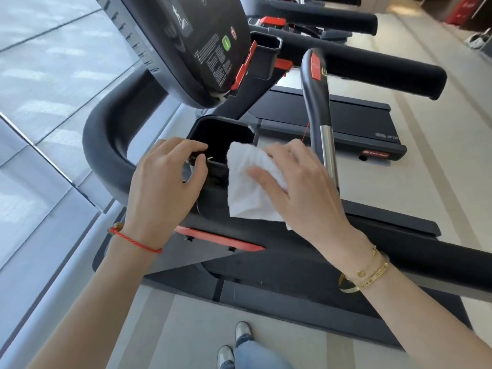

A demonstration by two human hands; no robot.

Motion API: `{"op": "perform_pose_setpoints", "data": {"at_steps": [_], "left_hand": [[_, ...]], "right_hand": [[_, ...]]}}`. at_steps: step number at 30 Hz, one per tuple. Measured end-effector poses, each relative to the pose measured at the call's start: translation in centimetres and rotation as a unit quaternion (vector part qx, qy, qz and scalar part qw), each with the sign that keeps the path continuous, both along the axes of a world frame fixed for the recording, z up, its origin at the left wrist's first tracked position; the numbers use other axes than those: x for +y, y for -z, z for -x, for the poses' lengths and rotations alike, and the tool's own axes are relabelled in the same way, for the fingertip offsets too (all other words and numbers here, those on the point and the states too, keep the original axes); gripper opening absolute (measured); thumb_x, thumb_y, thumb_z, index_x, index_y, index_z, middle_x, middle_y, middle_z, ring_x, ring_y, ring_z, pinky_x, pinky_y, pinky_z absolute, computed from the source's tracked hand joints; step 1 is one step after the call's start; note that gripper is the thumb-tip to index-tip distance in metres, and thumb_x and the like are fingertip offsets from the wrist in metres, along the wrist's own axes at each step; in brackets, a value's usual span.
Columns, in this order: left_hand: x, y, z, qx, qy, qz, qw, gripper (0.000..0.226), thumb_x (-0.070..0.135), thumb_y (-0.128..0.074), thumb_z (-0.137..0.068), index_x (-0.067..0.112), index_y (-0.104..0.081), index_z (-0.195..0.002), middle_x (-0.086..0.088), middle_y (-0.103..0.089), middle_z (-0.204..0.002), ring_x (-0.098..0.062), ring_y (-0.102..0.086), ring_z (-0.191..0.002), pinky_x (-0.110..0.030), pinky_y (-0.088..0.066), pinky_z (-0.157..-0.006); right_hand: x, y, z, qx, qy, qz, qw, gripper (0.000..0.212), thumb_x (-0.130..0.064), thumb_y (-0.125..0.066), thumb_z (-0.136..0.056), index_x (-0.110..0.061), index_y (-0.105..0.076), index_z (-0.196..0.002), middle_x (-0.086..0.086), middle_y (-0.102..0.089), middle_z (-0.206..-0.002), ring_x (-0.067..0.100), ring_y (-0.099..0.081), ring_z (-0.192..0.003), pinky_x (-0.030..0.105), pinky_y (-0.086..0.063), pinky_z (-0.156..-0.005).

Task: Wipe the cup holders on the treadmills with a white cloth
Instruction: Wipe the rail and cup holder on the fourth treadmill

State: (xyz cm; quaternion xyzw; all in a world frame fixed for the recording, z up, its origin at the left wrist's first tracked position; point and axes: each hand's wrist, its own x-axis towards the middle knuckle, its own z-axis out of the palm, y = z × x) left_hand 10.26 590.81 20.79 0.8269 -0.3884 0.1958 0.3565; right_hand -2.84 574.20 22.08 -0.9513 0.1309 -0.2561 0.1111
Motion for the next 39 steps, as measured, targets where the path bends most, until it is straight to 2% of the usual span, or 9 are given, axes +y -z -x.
{"op": "perform_pose_setpoints", "data": {"at_steps": [3,7,14,17,22,27,30,33,39], "left_hand": [[-1.0,-0.4,-1.6,0.015,-0.037,0.006,0.999,0.02,0.016,-0.06,-0.094,0.013,-0.071,-0.111,-0.001,-0.071,-0.102,-0.021,-0.063,-0.098,-0.028,-0.047,-0.086],[-1.8,-0.6,-4.1,0.032,-0.062,-0.008,0.998,0.023,0.019,-0.06,-0.094,0.014,-0.069,-0.115,-0.001,-0.07,-0.105,-0.022,-0.065,-0.096,-0.042,-0.053,-0.088],[-2.3,-0.4,-6.8,0.106,-0.061,-0.045,0.991,0.027,0.022,-0.059,-0.094,0.015,-0.069,-0.119,0.004,-0.071,-0.104,-0.016,-0.066,-0.09,-0.044,-0.055,-0.087],[-2.2,-0.4,-7.5,0.148,-0.056,-0.071,0.985,0.033,0.036,-0.054,-0.095,0.02,-0.07,-0.118,0.008,-0.07,-0.1,-0.012,-0.066,-0.088,-0.041,-0.056,-0.086],[-1.9,-1.0,-8.9,0.15,-0.018,-0.128,0.98,0.031,0.037,-0.053,-0.097,0.022,-0.071,-0.117,0.006,-0.072,-0.098,-0.014,-0.065,-0.094,-0.041,-0.055,-0.088],[-2.2,-1.6,-10.0,0.175,0.039,-0.136,0.974,0.031,0.03,-0.055,-0.097,0.015,-0.069,-0.12,0.013,-0.065,-0.093,-0.001,-0.06,-0.082,-0.022,-0.05,-0.086],[-2.6,-1.7,-10.3,0.189,0.053,-0.112,0.974,0.024,0.027,-0.057,-0.097,0.013,-0.073,-0.109,0.014,-0.063,-0.085,0.0,-0.059,-0.077,-0.029,-0.054,-0.087],[-2.6,-1.5,-10.6,0.206,0.055,-0.095,0.972,0.021,0.026,-0.059,-0.097,0.015,-0.075,-0.102,0.019,-0.064,-0.077,0.008,-0.062,-0.077,-0.021,-0.053,-0.084],[-2.5,-1.3,-10.4,0.229,0.054,-0.056,0.97,0.015,0.019,-0.065,-0.093,0.013,-0.076,-0.102,0.014,-0.07,-0.079,0.004,-0.065,-0.088,-0.005,-0.047,-0.084]], "right_hand": [[-2.7,-1.3,-1.6,-0.007,0.021,0.0,1.0,0.039,-0.055,-0.035,-0.1,-0.021,-0.053,-0.109,-0.001,-0.046,-0.095,0.02,-0.048,-0.087,0.037,-0.047,-0.073],[-5.9,-2.3,-3.7,0.028,0.022,-0.038,0.999,0.037,-0.054,-0.035,-0.1,-0.022,-0.05,-0.111,-0.001,-0.046,-0.096,0.022,-0.049,-0.091,0.036,-0.042,-0.075],[-7.9,-2.1,-7.8,0.095,0.015,-0.107,0.99,0.036,-0.054,-0.035,-0.099,-0.023,-0.049,-0.11,0.001,-0.046,-0.098,0.024,-0.047,-0.09,0.035,-0.036,-0.073],[-7.7,-1.2,-9.5,0.133,0.018,-0.104,0.985,0.036,-0.055,-0.036,-0.098,-0.024,-0.047,-0.112,0.001,-0.045,-0.102,0.025,-0.046,-0.095,0.036,-0.036,-0.075],[-7.1,-0.3,-10.9,0.202,0.027,-0.168,0.964,0.03,-0.058,-0.035,-0.097,-0.03,-0.038,-0.085,0.0,-0.046,-0.088,0.024,-0.046,-0.082,0.033,-0.029,-0.061],[-6.1,-0.6,-8.7,0.246,0.04,-0.278,0.928,0.037,-0.056,-0.032,-0.098,-0.022,-0.039,-0.084,-0.002,-0.039,-0.071,0.015,-0.038,-0.061,0.03,-0.024,-0.054],[-6.1,-0.7,-8.3,0.25,0.054,-0.289,0.923,0.049,-0.056,-0.034,-0.097,-0.007,-0.042,-0.094,0.001,-0.036,-0.071,0.016,-0.036,-0.061,0.032,-0.025,-0.054],[-6.6,-1.1,-10.3,0.247,0.037,-0.297,0.922,0.043,-0.056,-0.037,-0.097,-0.014,-0.045,-0.089,0.0,-0.04,-0.068,0.017,-0.038,-0.06,0.032,-0.027,-0.055],[-7.8,-2.0,-14.6,0.277,-0.067,-0.279,0.917,0.031,-0.049,-0.05,-0.096,-0.019,-0.055,-0.103,0.005,-0.064,-0.093,0.023,-0.059,-0.089,0.036,-0.045,-0.078]]}}
